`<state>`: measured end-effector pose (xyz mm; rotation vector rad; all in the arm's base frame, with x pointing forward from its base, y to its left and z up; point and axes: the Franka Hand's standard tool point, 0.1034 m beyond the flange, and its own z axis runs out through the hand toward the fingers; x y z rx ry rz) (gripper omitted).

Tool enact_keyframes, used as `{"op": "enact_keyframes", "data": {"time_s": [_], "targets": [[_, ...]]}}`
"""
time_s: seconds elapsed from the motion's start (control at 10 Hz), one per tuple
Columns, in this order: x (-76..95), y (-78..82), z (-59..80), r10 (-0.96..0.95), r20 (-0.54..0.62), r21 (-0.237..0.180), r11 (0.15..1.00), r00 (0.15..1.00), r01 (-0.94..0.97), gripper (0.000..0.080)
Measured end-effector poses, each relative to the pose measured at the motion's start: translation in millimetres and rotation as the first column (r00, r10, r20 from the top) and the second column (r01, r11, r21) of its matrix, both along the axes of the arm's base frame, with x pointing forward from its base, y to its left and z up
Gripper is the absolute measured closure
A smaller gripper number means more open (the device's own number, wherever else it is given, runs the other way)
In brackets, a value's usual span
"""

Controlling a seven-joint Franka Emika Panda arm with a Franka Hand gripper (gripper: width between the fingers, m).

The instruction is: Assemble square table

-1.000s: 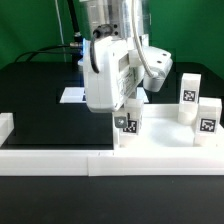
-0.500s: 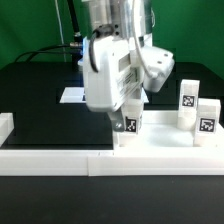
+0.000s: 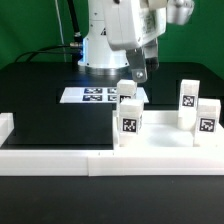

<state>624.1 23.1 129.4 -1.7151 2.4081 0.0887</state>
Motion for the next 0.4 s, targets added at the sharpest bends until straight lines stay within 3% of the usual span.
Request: {"op": "enact_keyframes", "data": {"time_s": [0.4], "targets": [[-1.0, 0.3, -2.8, 0.001, -0.005, -0.001, 1.0, 1.0, -0.001, 0.015]]}}
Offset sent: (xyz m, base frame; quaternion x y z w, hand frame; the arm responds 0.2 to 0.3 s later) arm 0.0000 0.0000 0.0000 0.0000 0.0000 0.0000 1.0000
